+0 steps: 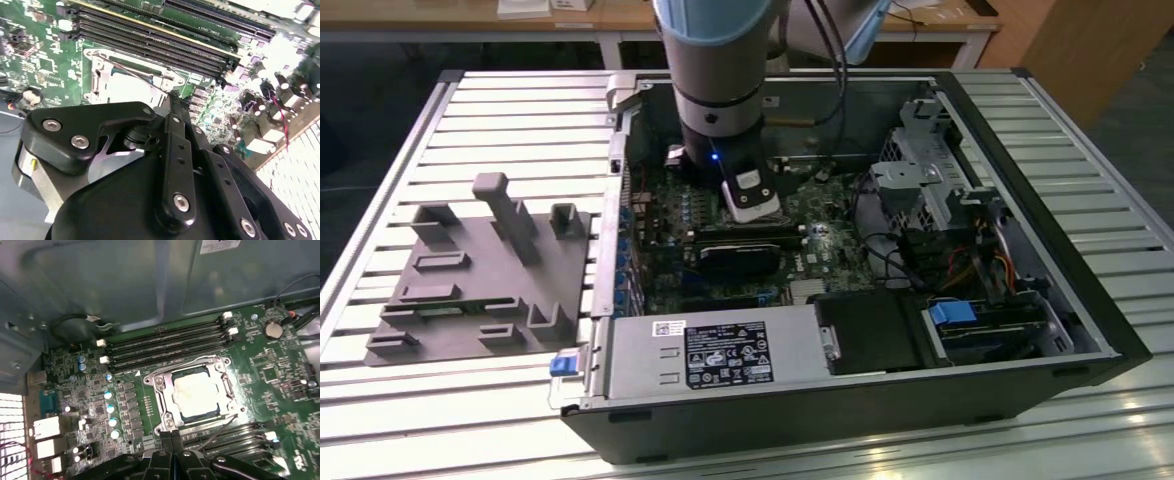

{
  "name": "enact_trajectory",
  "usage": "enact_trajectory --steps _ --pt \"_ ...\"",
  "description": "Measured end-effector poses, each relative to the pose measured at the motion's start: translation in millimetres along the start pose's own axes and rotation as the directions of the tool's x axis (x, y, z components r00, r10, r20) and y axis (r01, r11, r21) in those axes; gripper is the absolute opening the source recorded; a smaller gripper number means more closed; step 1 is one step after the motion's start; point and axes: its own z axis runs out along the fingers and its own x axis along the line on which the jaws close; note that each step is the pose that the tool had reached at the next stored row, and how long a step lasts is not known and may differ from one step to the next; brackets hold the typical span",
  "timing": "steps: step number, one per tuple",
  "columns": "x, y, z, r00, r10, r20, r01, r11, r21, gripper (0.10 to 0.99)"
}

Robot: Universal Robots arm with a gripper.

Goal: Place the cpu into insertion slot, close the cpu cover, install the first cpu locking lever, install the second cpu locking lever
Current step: 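Install the second cpu locking lever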

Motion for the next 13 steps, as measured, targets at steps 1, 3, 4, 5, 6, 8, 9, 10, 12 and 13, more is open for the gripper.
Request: enact_trajectory --steps 1,3,4,5,6,8,9,10,12,13 --pt "0.0 0.7 -2.6 1.0 0.0 0.0011 0.0 1.0 0.004 0.102" --pt "-0.1 1.8 -6.1 1.0 -0.002 0.0051 0.001 0.9998 0.019 0.102" --pt "-0.1 2.2 -7.6 1.0 -0.002 0.0075 0.002 0.9996 0.029 0.102" --pt "-0.1 2.6 -9.2 0.9999 -0.003 0.0098 0.003 0.9992 0.039 0.102" --pt "-0.5 3.0 -10.4 0.9999 -0.004 0.012 0.003 0.9988 0.048 0.102" --pt "-2.0 3.3 -11.0 0.9999 -0.005 0.0138 0.004 0.9983 0.058 0.102" --pt "-3.7 3.2 -11.0 0.9999 -0.004 0.0134 0.004 0.9982 0.06 0.102" --pt "-6.1 3.3 -11.0 0.9999 -0.004 0.0125 0.003 0.9982 0.06 0.102" --pt "-11.5 3.6 -10.9 0.9999 -0.004 0.011 0.003 0.9981 0.061 0.102" --pt "-14.2 3.8 -10.9 0.9999 -0.004 0.0104 0.003 0.9981 0.061 0.102"
